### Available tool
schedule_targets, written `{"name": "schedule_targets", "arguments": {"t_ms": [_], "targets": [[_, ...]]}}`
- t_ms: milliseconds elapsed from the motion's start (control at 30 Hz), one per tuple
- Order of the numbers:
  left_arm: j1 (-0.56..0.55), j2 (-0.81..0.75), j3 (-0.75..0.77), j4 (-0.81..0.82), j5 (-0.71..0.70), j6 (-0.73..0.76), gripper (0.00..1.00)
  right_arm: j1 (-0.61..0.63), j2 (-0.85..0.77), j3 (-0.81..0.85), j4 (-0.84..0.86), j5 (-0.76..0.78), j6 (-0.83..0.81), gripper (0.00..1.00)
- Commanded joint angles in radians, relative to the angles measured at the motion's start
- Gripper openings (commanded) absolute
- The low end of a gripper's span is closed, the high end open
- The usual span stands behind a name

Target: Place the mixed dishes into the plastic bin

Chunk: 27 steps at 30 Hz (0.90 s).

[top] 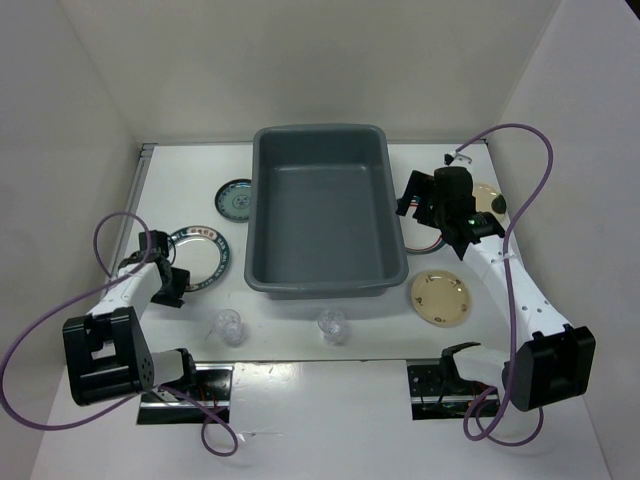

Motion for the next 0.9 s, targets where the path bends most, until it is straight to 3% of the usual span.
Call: {"name": "schedule_targets", "arguments": {"t_ms": [0,333,467,667,867], "targets": [[0.006,-0.02,-0.043,0.136,0.046,-0.065,0.54,-0.006,-0.027,-0.005,0.023,0.0,-0.012,1.0],[0.006,-0.04,-0.1,0.281,0.047,-0.112,0.48,-0.006,-0.009,0.005,0.023,-0.022,-0.012,1.0],[0.006,-0.04,-0.1,0.319,0.028,-0.112,0.42,-0.006,0.0,0.005,0.032,-0.033,-0.012,1.0],[0.006,-0.052,-0.111,0.38,-0.001,-0.132,0.29,-0.006,0.01,0.005,0.041,-0.053,-0.022,1.0],[0.006,-0.1,-0.07,0.391,-0.067,-0.122,0.08,-0.006,0.01,0.005,0.05,-0.08,-0.022,1.0]]}}
